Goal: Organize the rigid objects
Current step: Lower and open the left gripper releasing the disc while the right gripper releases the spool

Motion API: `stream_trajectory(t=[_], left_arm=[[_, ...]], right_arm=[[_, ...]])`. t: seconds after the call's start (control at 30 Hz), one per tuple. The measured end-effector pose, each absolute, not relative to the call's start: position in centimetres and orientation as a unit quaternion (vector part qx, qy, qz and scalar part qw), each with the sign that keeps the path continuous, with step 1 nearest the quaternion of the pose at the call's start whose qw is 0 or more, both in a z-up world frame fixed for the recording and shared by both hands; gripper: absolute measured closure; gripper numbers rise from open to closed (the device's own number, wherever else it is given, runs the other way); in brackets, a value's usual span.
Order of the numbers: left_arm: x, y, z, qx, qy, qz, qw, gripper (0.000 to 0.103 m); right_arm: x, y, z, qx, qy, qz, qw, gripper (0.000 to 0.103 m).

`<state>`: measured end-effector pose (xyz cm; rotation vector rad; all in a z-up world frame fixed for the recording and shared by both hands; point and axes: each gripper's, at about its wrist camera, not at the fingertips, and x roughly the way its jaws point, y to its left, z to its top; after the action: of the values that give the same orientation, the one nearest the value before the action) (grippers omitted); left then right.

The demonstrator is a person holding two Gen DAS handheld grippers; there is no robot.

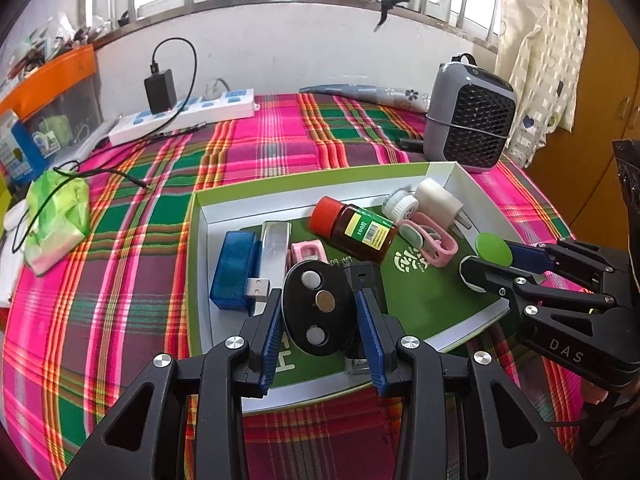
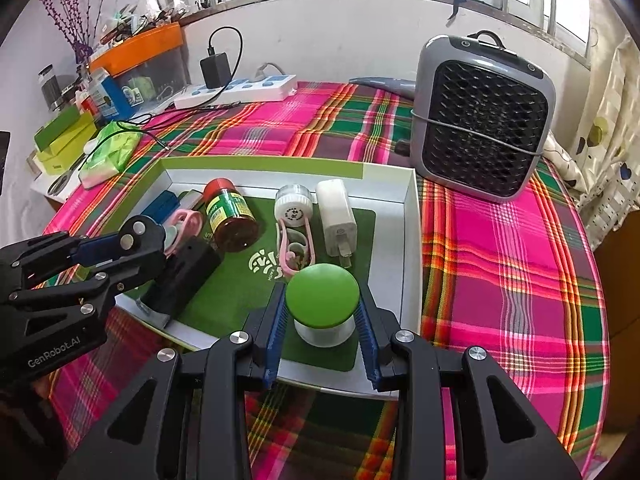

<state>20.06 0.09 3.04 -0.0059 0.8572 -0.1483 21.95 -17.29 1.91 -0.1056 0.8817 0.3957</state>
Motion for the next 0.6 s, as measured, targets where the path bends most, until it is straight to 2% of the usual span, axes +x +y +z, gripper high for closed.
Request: stream_trajectory(t=[0.6], left_arm=[[20.19, 0.23, 3.0, -0.012, 0.418, -0.073, 0.905, 0.067]], right_arm=[[22.12, -17.15, 1.39, -0.047, 0.431, 0.193, 0.88, 0.069]])
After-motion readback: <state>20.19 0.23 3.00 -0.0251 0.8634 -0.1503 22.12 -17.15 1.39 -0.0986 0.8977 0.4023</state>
